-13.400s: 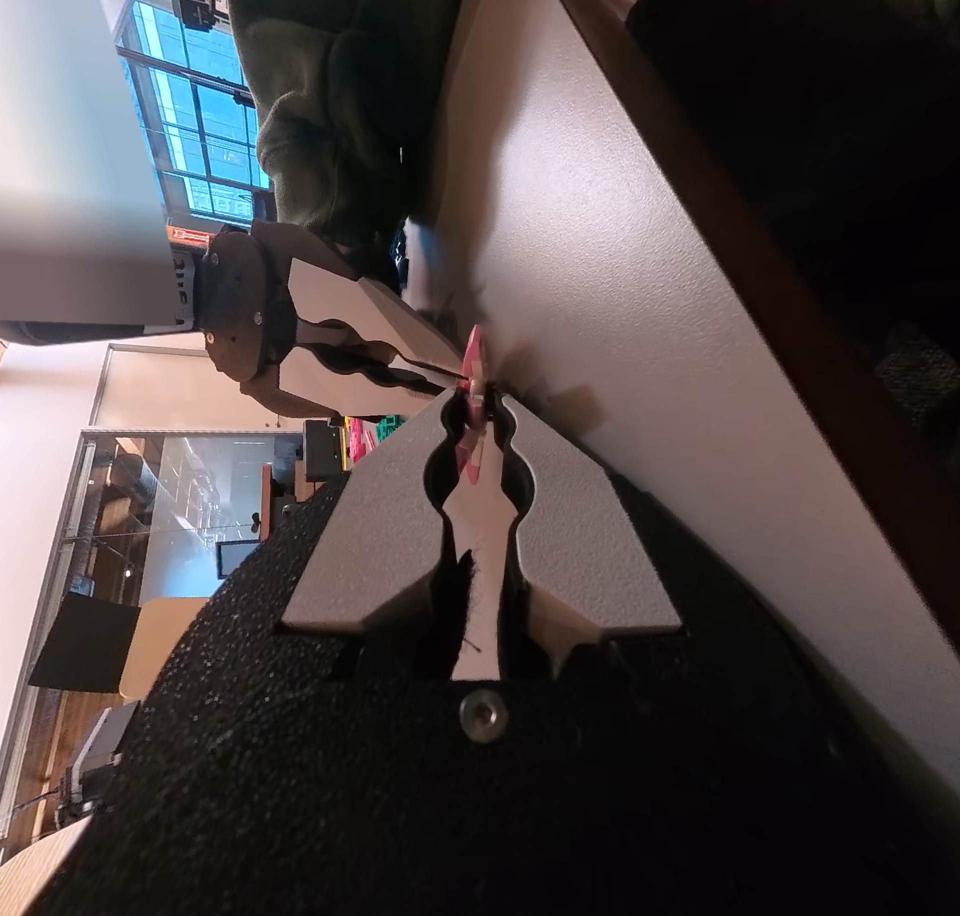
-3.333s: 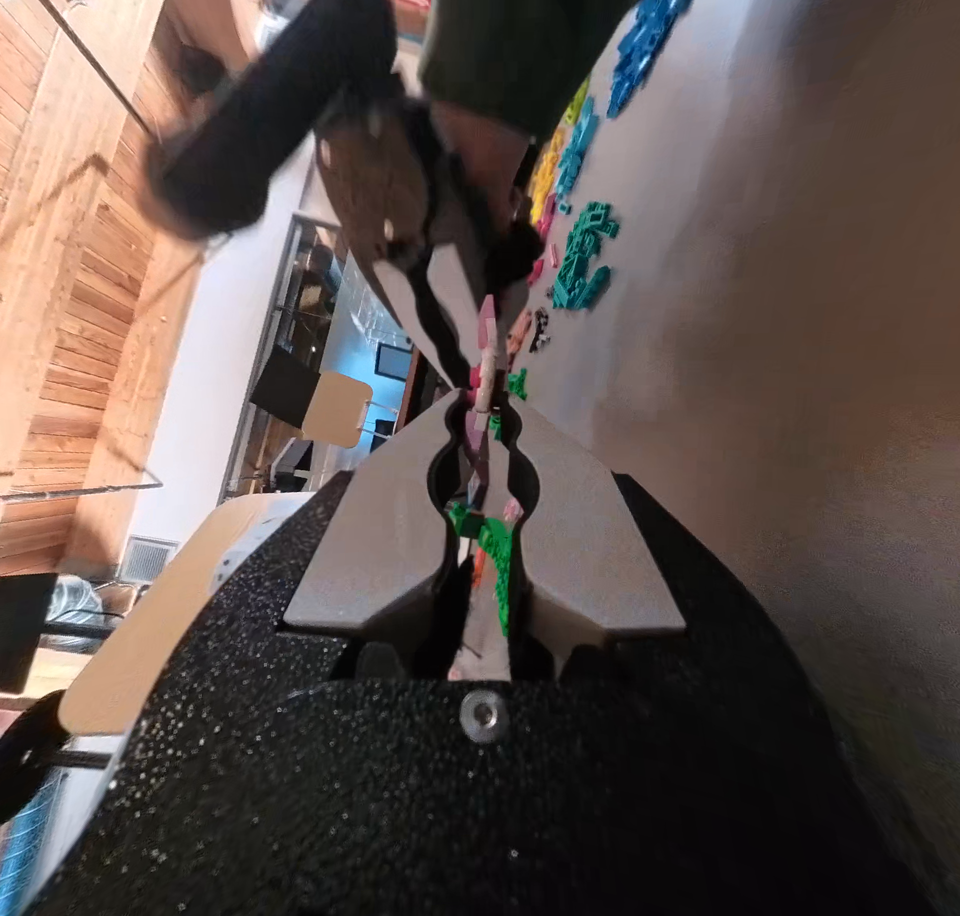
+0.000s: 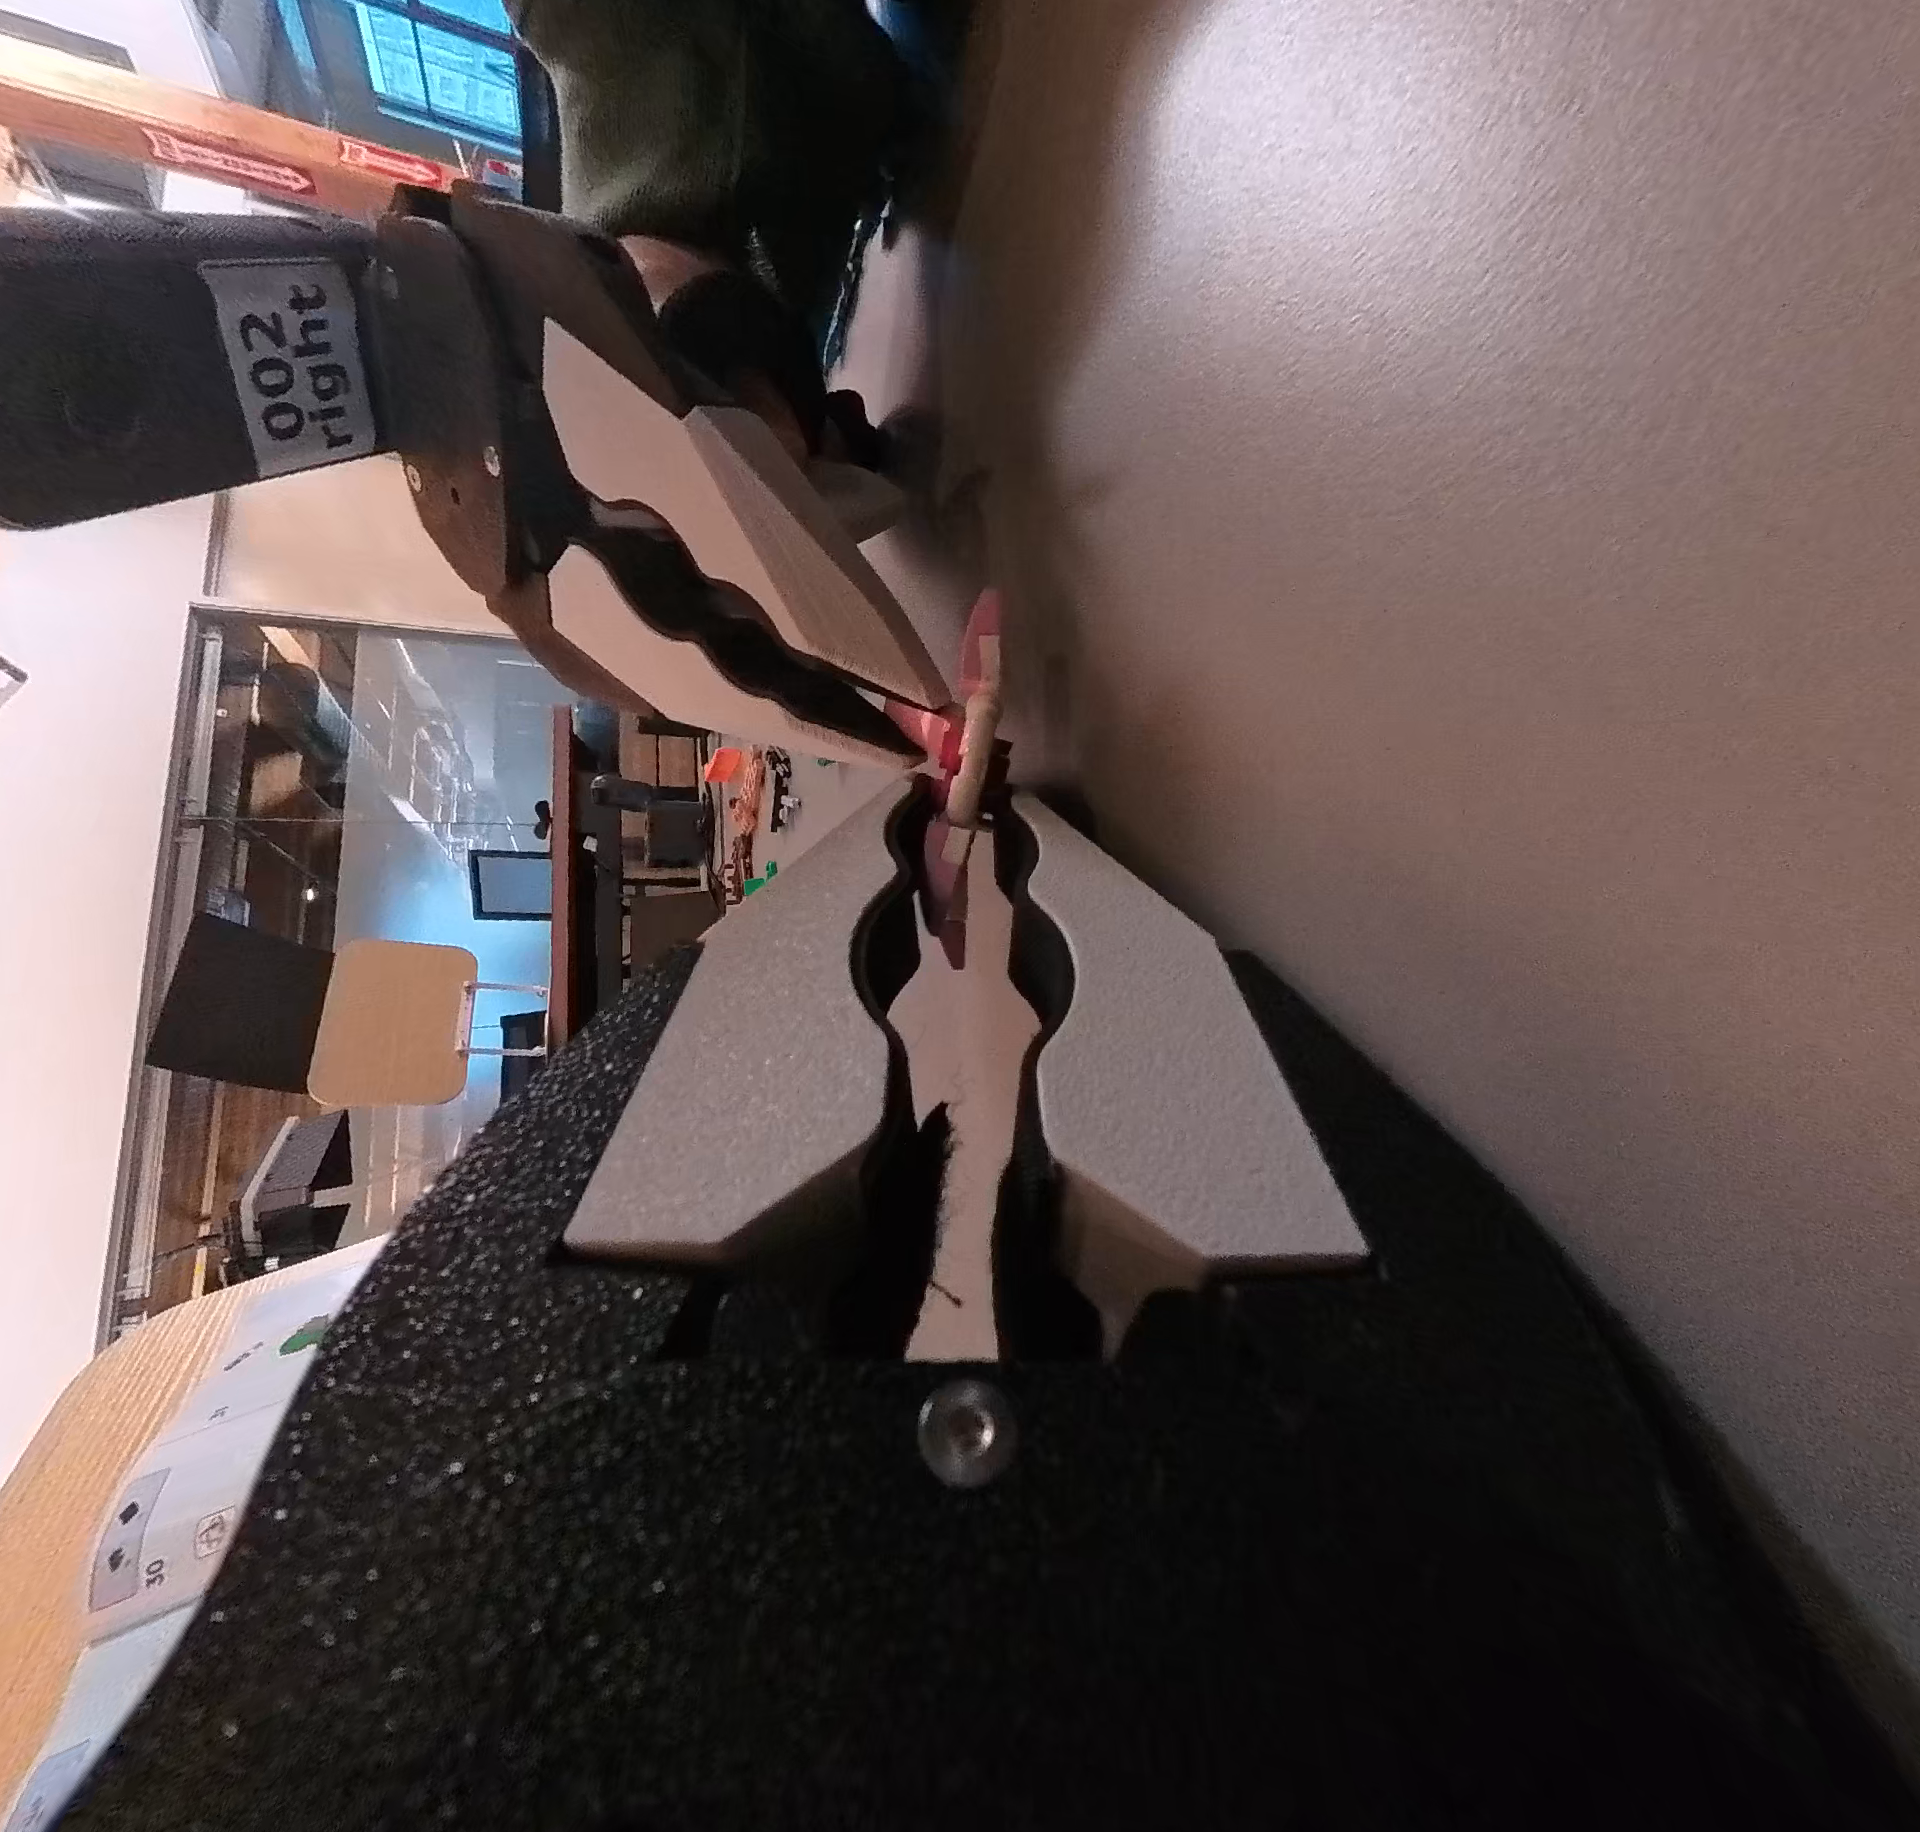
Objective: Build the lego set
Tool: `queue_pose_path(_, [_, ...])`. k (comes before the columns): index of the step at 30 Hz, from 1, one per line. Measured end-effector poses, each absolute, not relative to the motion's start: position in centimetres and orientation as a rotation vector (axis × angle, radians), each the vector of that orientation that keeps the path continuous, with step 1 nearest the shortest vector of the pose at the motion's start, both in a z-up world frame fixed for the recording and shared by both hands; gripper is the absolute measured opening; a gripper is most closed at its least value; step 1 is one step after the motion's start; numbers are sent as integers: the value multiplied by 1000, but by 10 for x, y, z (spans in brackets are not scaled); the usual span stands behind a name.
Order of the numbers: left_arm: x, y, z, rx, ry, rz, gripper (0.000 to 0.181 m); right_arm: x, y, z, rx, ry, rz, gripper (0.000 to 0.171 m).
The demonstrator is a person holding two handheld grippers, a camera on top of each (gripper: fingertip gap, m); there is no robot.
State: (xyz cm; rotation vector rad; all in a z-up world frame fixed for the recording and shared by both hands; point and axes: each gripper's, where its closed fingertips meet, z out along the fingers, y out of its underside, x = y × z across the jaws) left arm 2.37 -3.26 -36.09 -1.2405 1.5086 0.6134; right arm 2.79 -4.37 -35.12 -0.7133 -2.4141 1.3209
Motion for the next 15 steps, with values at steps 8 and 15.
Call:
queue_pose_path(8, [13,-26,-348,-1255,1390,652,9,29,-28,-338,-703,-2353,1310,25])
queue_pose_path(15, [-1,-27,-307,-1243,1112,496,8,10,-17,-311,-483,-2115,1015,41])
